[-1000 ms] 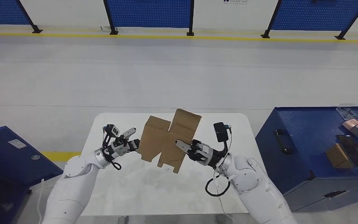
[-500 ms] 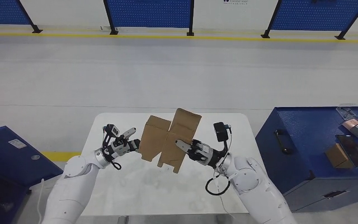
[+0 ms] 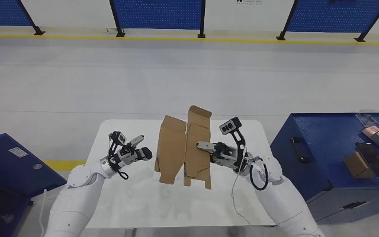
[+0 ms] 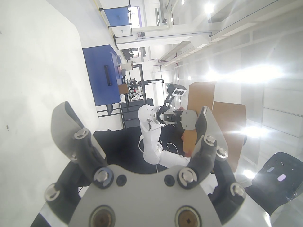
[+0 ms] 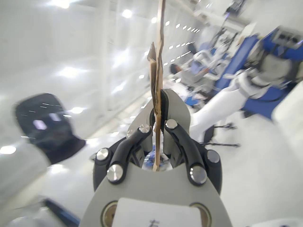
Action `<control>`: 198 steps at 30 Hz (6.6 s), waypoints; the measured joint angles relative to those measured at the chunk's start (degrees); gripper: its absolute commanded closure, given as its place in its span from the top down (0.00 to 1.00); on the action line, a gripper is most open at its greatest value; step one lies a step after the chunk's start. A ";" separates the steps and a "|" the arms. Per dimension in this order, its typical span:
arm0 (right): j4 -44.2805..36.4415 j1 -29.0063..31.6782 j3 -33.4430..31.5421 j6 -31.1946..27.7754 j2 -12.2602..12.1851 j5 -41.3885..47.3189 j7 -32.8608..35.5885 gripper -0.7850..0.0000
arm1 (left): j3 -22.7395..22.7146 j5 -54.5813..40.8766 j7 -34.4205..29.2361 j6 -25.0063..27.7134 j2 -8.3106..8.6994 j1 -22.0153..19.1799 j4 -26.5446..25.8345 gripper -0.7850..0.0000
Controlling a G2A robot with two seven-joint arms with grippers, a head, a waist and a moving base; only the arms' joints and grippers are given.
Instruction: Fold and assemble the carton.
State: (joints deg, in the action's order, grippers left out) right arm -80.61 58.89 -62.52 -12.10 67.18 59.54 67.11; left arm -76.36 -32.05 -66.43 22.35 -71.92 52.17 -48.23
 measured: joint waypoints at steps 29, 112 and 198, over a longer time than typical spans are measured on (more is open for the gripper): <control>15.59 -7.15 -2.16 28.80 -0.23 16.68 13.83 0.00 | 0.00 0.00 0.00 0.00 0.00 0.00 0.00 1.00; 37.93 -18.29 0.07 -12.02 1.44 -21.99 9.19 0.00 | 10.91 16.30 10.80 12.01 0.04 7.86 -21.72 0.00; 21.04 -7.18 -3.96 -15.48 0.56 -23.82 -5.28 0.00 | 21.41 85.27 61.47 16.86 -0.32 18.51 -42.26 1.00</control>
State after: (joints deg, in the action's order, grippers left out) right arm -59.57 51.72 -66.48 -27.59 67.75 35.73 61.83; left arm -54.94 53.22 -4.96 39.20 -72.24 70.68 -90.49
